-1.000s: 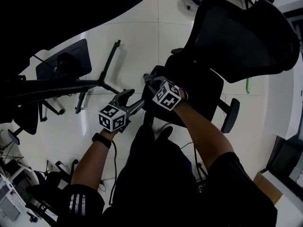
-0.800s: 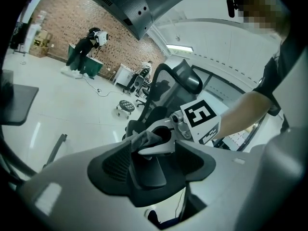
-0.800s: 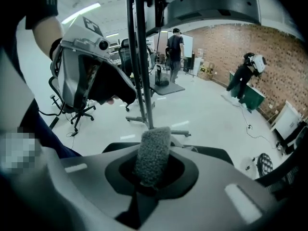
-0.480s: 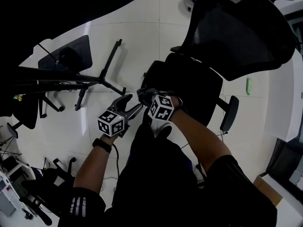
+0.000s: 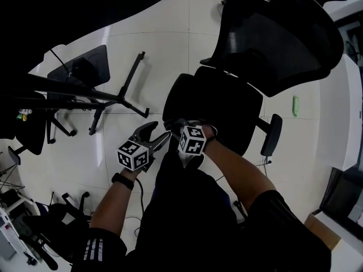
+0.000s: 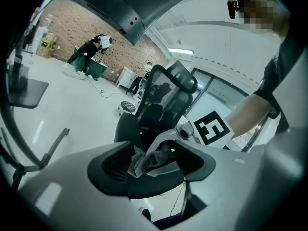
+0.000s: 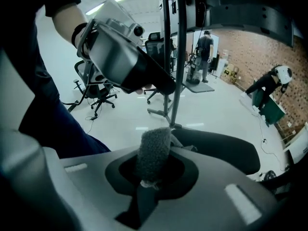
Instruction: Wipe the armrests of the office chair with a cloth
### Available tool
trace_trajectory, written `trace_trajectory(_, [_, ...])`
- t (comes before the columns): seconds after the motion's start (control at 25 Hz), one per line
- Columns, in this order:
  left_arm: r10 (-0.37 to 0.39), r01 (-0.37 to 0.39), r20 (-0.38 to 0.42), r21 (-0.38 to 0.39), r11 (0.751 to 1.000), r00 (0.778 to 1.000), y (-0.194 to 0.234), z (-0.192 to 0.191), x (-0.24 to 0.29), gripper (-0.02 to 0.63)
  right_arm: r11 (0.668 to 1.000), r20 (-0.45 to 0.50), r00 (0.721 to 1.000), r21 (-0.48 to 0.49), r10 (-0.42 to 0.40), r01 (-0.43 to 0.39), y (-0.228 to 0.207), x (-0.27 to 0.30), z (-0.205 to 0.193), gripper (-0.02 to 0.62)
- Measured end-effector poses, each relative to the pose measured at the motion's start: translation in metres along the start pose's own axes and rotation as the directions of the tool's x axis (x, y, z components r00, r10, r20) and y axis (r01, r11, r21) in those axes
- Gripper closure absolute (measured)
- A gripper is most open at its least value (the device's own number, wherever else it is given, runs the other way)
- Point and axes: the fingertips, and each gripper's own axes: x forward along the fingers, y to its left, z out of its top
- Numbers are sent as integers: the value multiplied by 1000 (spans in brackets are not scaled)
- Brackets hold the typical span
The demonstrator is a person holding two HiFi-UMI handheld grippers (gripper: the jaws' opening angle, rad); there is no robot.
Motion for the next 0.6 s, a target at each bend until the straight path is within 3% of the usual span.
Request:
trace_trajectory(0.12, [-10, 10, 3, 14, 1000, 1000, -9, 1, 1, 299, 1000, 8, 1000, 5, 2, -2, 10, -9, -6, 558])
trace_trajectory(0.32, [-54, 52, 38, 54, 997, 998, -39, 19, 3, 299, 983, 176, 978, 163, -113, 84, 1, -63, 11, 558])
trace_trajectory(0.44, [-99, 91, 79, 95, 991, 992, -68, 42, 7, 299, 956, 268, 937, 247, -223, 157, -9, -118, 16, 558])
trace_trajectory(0.6, [-171, 151, 123, 161, 975, 978, -116, 72, 11, 299, 891, 365, 842, 372, -398, 260, -15, -212, 13, 560])
